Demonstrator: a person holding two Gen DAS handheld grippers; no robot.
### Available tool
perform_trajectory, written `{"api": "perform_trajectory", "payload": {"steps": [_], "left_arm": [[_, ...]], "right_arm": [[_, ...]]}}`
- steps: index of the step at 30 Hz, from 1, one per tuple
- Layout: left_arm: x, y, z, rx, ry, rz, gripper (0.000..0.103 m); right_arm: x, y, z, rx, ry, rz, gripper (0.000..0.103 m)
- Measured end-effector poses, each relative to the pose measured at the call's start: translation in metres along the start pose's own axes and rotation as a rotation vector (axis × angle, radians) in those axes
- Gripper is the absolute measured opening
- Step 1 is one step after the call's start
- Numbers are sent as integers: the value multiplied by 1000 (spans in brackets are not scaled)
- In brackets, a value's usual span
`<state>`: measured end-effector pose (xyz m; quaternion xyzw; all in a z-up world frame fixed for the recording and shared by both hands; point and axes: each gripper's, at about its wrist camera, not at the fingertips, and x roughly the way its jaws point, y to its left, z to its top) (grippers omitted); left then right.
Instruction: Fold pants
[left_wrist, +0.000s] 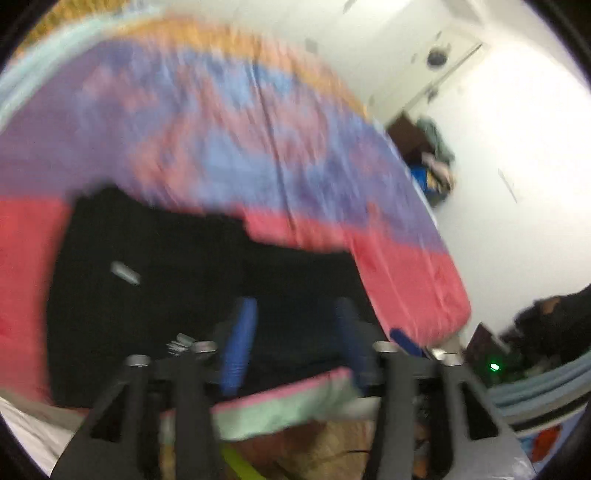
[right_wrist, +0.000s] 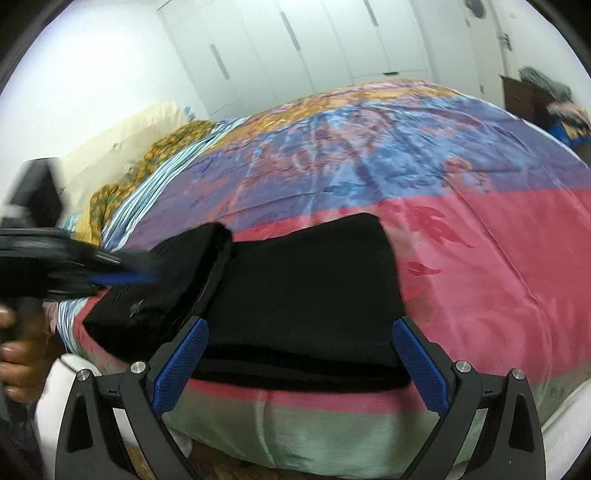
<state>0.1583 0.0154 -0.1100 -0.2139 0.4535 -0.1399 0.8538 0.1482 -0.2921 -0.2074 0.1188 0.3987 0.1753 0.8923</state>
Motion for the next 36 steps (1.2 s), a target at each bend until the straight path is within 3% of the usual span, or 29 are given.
{"api": "perform_trajectory", "payload": {"steps": [2,3,4,5,7,8,10,11,13,15,18,21,23,24,27,29,30,31,33,36], "left_arm": [[-32,25,7,9,-122,110,64],[-38,34,6,7,-143,155,63],[-40,54,7,-5,-151,228,54],[-36,68,5,-21,-139,254,33],[-19,93,-3,-53,-79,280,12],[-3,103,-13,-64,-27,279,7],[14,113,-35,-52,29,276,7],[22,115,-46,-30,56,272,7],[23,112,-60,-14,40,277,7],[17,118,-60,-55,14,250,6],[15,124,-60,-87,9,238,7],[15,120,-66,-76,-1,242,7],[20,117,-65,-73,-3,246,7],[22,116,-65,-76,-4,245,7],[22,115,-67,-79,-11,243,7],[23,114,-68,-72,-15,251,7],[23,113,-69,-65,-18,258,7],[23,113,-69,-63,-20,262,7],[13,110,-65,-67,-27,266,7],[-24,102,-55,-88,-98,236,13]], "right_arm": [[-1,-5,5,44,-6,6,99],[-4,-4,11,63,-21,30,99],[-8,-1,16,74,-30,58,99],[-10,2,19,79,-34,79,99],[-9,14,33,91,-15,171,99],[-3,21,41,102,22,243,99],[16,29,52,145,105,372,99],[34,31,56,191,188,452,99],[64,32,56,279,323,521,98],[94,34,52,321,444,543,93],[125,46,49,268,549,520,88],[141,57,47,247,588,515,83],[158,66,44,189,663,479,77],[164,71,41,161,678,445,73],[171,76,40,185,695,492,70],[174,85,34,188,725,536,58],[176,94,32,138,728,509,53],[175,101,31,89,718,481,40],[167,113,33,31,663,461,29],[141,118,53,41,570,531,21]]}}
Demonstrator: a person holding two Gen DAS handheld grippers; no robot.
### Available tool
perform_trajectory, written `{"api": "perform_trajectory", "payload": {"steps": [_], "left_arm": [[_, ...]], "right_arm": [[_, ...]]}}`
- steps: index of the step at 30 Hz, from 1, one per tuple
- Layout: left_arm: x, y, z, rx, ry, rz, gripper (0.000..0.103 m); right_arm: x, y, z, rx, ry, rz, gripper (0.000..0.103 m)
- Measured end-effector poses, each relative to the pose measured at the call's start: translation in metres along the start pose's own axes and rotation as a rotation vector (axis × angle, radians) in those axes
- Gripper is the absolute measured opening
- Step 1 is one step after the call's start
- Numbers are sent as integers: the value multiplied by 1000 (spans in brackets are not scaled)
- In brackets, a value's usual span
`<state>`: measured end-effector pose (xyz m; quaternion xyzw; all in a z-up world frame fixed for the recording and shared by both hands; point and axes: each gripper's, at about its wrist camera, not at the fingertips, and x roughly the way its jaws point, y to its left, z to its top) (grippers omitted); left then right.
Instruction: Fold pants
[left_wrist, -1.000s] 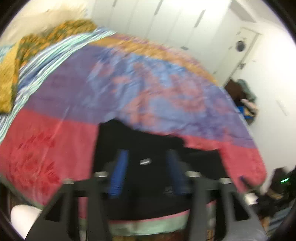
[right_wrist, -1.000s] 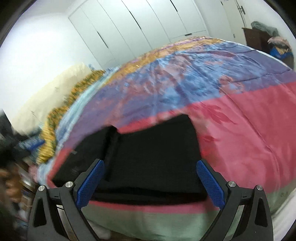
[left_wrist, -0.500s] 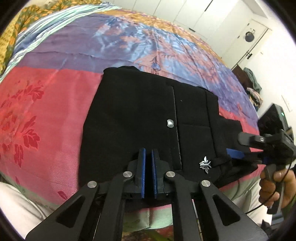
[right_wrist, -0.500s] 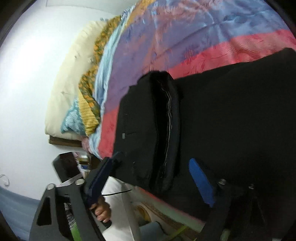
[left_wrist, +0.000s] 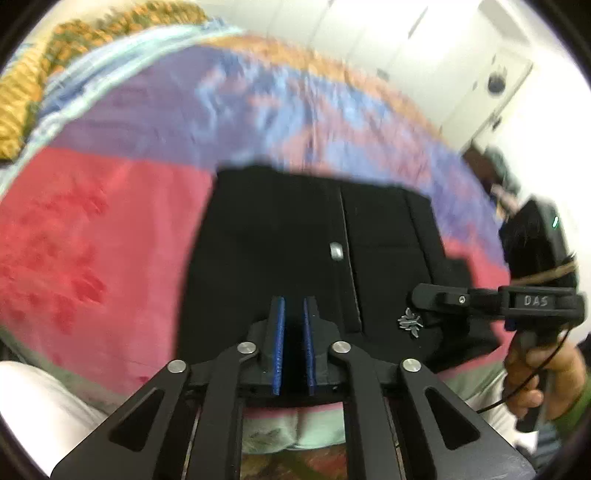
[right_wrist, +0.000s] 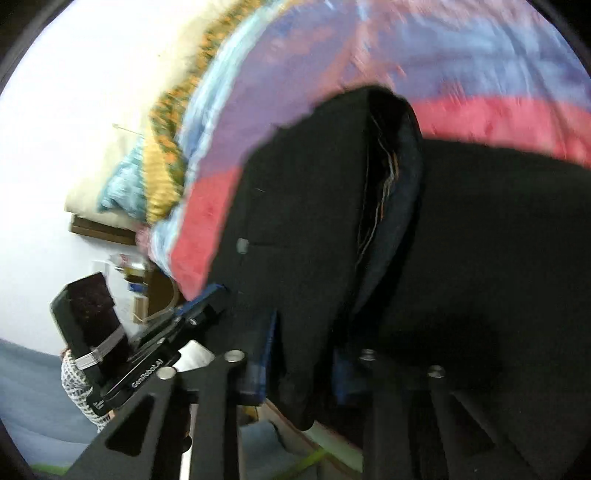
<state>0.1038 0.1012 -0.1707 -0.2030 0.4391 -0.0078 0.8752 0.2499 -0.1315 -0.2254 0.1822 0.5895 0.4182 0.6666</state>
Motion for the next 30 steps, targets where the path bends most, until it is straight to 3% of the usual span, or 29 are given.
{"api": "perform_trajectory", "payload": {"steps": [2,4,8,13,19,24,26,28,30], "left_arm": [[-32,-2,11,10,-76,-13,32],[-55,-3,20,22,-136,-9,40],[-68,-1,26,5,-151,-35,41],[-41,-4,17,2,-82,-32,41],[-18,-33,6,55,-20,-60,41],[7,-59,-4,153,40,-33,41],[18,-65,-9,179,72,-12,41],[23,-68,-12,186,92,3,41],[24,-71,-11,186,88,16,44]], "right_arm": [[-20,9,2,-4,-47,35,20],[-46,15,6,-9,-99,63,20],[-103,6,4,-1,-188,81,20],[-161,-28,-17,36,-242,23,20],[-187,-88,-47,159,-264,-3,20],[-166,-150,-61,202,-190,-168,20],[-162,-158,-67,214,-210,-186,23],[-166,-148,-65,204,-228,-211,39],[-175,-129,-59,139,-236,-321,45]]}}
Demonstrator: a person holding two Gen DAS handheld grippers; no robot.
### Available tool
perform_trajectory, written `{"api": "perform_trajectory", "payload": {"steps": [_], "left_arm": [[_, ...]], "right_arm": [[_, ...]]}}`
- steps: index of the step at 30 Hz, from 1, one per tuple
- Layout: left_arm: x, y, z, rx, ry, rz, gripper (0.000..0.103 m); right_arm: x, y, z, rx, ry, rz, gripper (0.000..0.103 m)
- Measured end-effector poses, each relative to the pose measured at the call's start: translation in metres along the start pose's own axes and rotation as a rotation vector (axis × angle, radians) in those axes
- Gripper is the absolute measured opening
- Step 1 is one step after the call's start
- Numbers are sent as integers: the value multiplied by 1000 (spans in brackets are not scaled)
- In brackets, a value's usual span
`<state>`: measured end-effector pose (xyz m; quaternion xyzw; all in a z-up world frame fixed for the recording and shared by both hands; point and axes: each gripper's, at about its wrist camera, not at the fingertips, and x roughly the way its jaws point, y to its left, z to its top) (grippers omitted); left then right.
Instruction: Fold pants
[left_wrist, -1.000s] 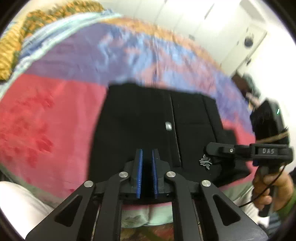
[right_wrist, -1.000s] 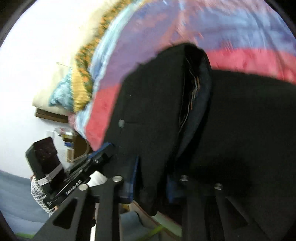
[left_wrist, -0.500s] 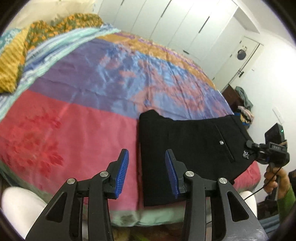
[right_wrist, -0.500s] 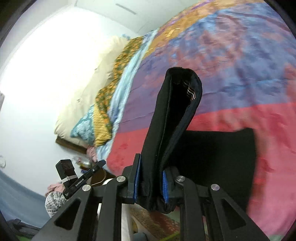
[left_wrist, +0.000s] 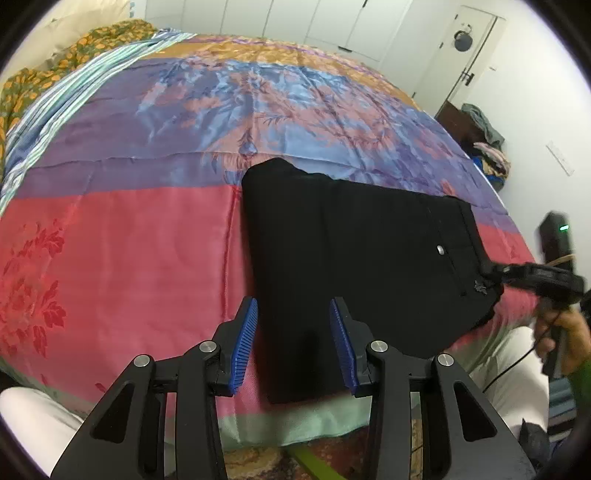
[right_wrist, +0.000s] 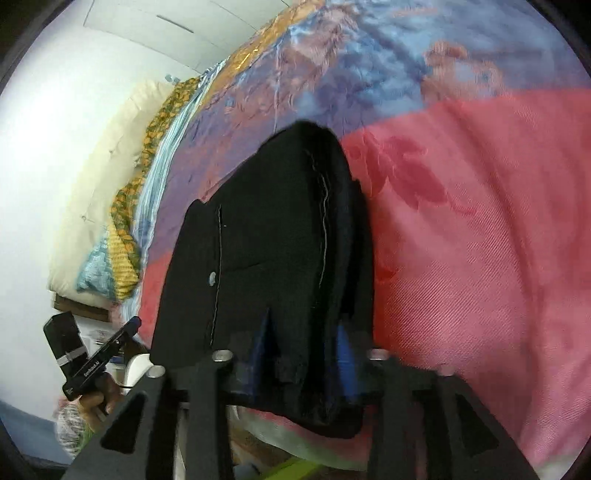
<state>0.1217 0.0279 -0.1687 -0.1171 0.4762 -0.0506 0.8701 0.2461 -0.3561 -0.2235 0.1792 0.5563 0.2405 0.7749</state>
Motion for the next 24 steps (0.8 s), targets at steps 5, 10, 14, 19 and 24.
{"api": "perform_trajectory", "payload": {"steps": [5,10,14,19,24], "left_arm": [[2,-21,0,47,-19,98,55],[35,-39,-17,86,106,163,59],[35,-42,-24,97,103,196,62],[35,-39,-24,74,111,188,64],[36,-39,-24,82,112,192,64]], "right_arm": [[-47,75,-2,-324,-182,-155,45],[8,86,-40,-423,-45,-203,46],[18,61,-45,-316,-84,-205,46],[23,62,-38,-322,-66,-213,46],[19,62,-49,-324,-82,-220,47]]}}
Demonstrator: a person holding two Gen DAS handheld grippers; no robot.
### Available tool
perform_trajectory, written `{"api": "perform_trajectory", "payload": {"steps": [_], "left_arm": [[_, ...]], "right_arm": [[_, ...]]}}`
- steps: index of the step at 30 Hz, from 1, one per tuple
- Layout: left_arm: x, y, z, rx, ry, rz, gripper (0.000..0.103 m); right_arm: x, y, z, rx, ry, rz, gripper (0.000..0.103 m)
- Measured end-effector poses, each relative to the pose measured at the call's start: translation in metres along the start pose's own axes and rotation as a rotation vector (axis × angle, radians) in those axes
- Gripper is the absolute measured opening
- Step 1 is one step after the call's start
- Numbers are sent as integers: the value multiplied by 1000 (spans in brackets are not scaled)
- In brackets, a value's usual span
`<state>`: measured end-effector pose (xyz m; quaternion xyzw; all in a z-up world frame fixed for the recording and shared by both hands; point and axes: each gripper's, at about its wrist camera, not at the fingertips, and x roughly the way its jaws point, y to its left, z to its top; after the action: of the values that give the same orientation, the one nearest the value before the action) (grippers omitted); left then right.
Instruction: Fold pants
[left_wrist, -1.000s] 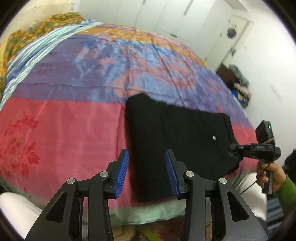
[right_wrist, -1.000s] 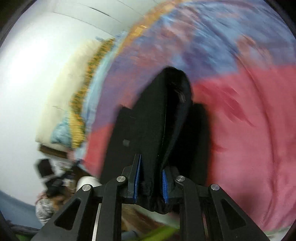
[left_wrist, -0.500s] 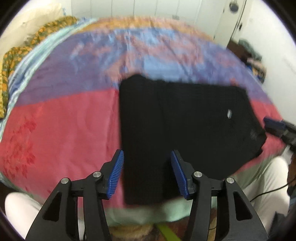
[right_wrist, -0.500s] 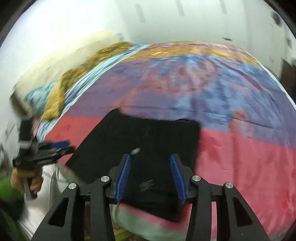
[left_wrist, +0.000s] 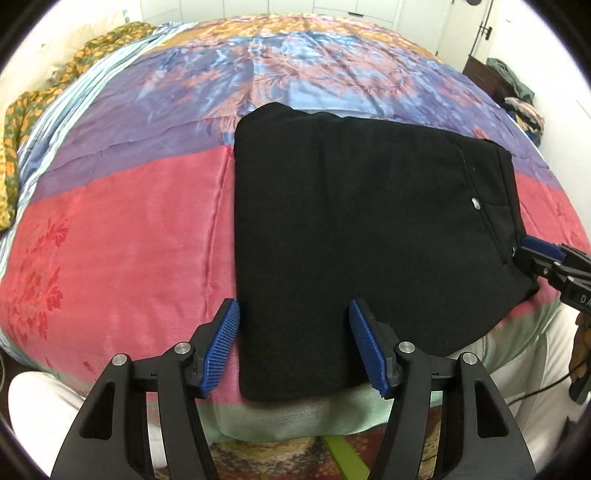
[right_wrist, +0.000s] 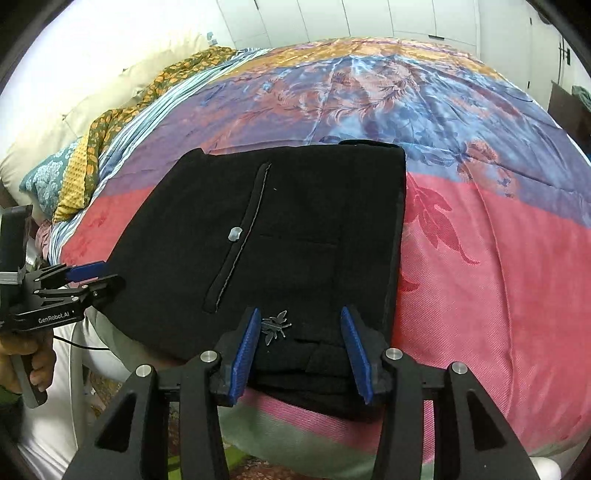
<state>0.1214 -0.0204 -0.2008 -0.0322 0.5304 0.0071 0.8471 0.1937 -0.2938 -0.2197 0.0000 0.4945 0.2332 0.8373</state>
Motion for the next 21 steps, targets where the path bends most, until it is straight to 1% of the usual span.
{"api": "perform_trajectory", "payload": {"steps": [3,5,6,9,10,12,13,15,16,17,18,19,20,21], "left_arm": [[1,-1,3,3,3,0,64],[2,-1,2,9,3,2,65],[2,-1,3,10,3,2,65],[4,1,1,0,-1,3,69],[5,2,2,-7,0,1,71],[4,3,3,-16,1,-11,71],[1,6,4,-22,-2,-26,71],[-10,21,13,-53,-37,-64,71],[-15,33,19,-76,-58,-65,75],[-17,45,24,-100,-74,-58,84],[-19,59,31,-128,-93,-39,89],[-18,73,36,-156,-110,-13,94],[-13,92,43,-192,-129,30,94],[-7,105,48,-212,-138,59,94]], "right_arm": [[-2,1,-2,0,4,-7,47],[-8,4,8,10,31,-9,47],[-13,5,13,14,31,-3,47],[-33,7,44,9,-34,1,47],[-36,7,59,-3,-61,-7,50],[-34,8,75,-14,-86,-25,57],[-26,5,83,-14,-92,-33,59],[-13,-4,88,19,-75,-41,59],[-13,-13,88,47,-100,-57,59],[-14,-20,88,65,-121,-72,59],[-16,-33,88,93,-147,-105,63],[-17,-52,88,129,-169,-157,74],[-16,-73,87,164,-184,-225,81],[-14,-85,86,183,-187,-268,91]]}}
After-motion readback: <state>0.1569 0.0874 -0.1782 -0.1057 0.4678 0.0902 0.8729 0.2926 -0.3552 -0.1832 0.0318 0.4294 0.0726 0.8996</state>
